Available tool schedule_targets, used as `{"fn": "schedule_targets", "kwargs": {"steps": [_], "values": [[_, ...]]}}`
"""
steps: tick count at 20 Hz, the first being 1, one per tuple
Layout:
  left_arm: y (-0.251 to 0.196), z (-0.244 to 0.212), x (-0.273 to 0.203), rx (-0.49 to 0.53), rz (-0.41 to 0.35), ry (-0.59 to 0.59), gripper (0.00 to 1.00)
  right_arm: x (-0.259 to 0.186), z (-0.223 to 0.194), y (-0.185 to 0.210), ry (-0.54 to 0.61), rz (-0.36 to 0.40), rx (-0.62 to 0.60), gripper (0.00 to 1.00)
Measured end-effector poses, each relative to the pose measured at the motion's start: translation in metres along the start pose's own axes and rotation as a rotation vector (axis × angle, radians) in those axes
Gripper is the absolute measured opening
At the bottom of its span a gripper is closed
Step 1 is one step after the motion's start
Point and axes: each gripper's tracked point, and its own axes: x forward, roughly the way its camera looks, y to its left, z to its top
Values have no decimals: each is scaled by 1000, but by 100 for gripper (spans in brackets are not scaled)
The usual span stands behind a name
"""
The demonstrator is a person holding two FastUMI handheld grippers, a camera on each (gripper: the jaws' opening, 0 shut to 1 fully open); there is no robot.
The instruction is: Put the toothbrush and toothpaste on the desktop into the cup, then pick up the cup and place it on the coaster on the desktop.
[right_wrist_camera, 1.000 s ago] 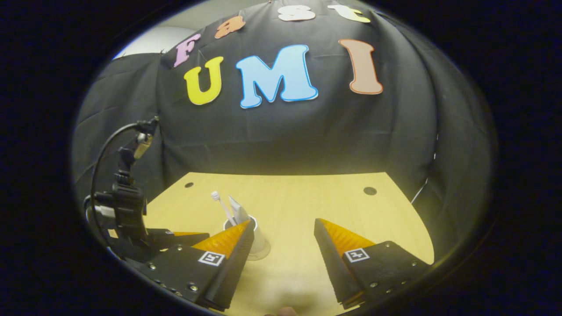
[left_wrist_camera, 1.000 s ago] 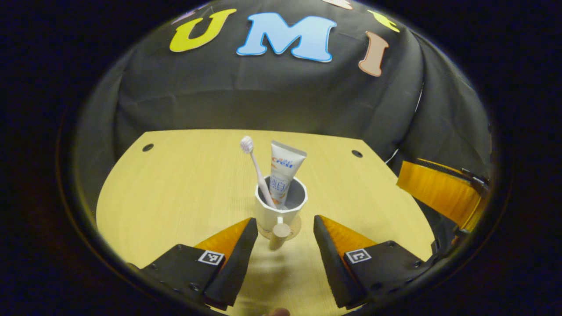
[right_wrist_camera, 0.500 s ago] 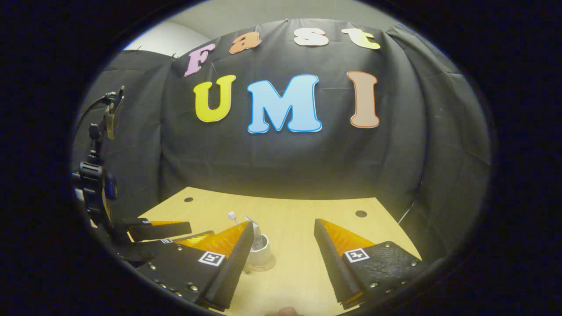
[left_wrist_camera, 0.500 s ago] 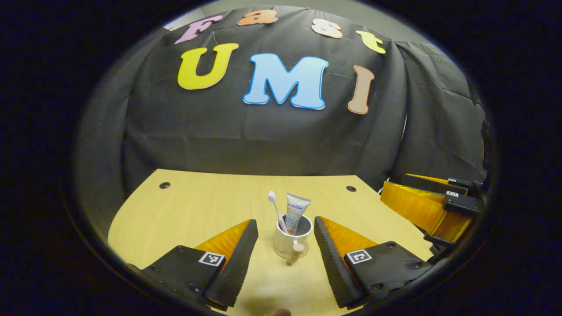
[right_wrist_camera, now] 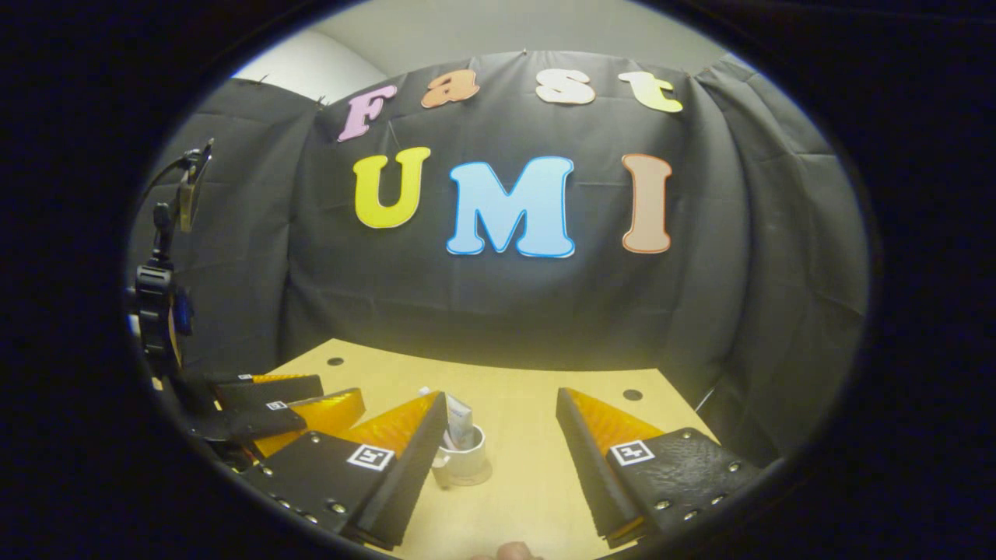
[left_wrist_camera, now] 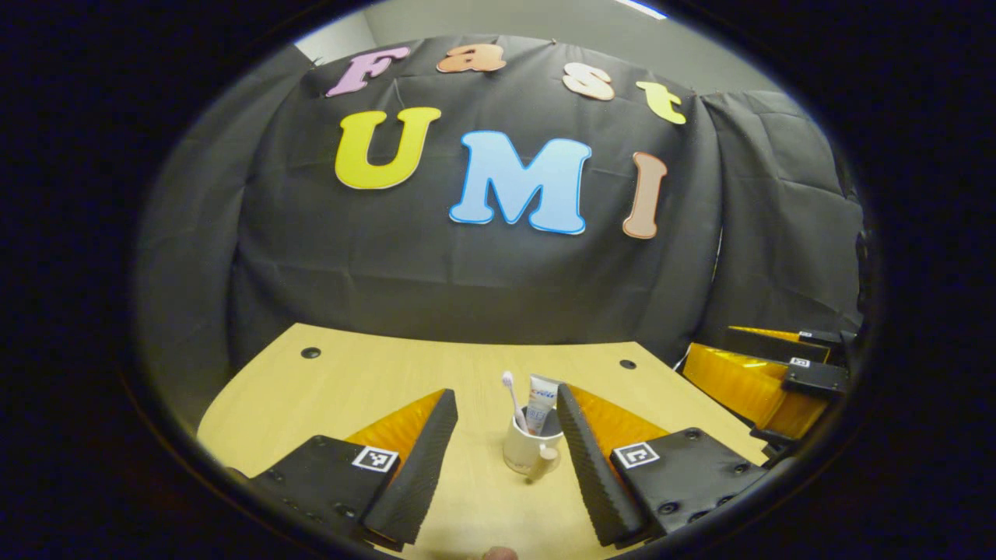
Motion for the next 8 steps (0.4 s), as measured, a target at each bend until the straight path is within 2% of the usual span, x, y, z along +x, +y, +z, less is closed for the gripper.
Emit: {"fn": "schedule_targets", "kwargs": {"steps": [5,6,8], "values": [[5,14,-11,31,9,-40,85,-6,5,3,-16,-3,10,83],[6,17,-13,37,15,-48,92,-7,4,3,-14,1,8,86],[9,21,-17,46,28,-65,92,-10,4,1,-16,0,2,86]]}}
